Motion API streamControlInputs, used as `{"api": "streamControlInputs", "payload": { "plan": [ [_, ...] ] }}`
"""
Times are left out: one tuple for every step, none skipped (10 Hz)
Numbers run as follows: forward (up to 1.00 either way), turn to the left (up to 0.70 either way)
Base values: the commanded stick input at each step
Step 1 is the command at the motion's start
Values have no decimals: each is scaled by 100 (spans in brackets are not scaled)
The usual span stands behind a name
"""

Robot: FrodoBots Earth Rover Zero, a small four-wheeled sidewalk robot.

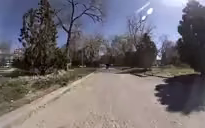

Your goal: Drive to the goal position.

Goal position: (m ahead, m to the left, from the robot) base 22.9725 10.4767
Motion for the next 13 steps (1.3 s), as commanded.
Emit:
{"api": "streamControlInputs", "payload": {
  "plan": [
    [100,-36],
    [100,-6],
    [100,0],
    [100,0],
    [100,0],
    [100,0],
    [100,0],
    [100,0],
    [100,0],
    [100,0],
    [100,0],
    [100,0],
    [100,0]
  ]
}}
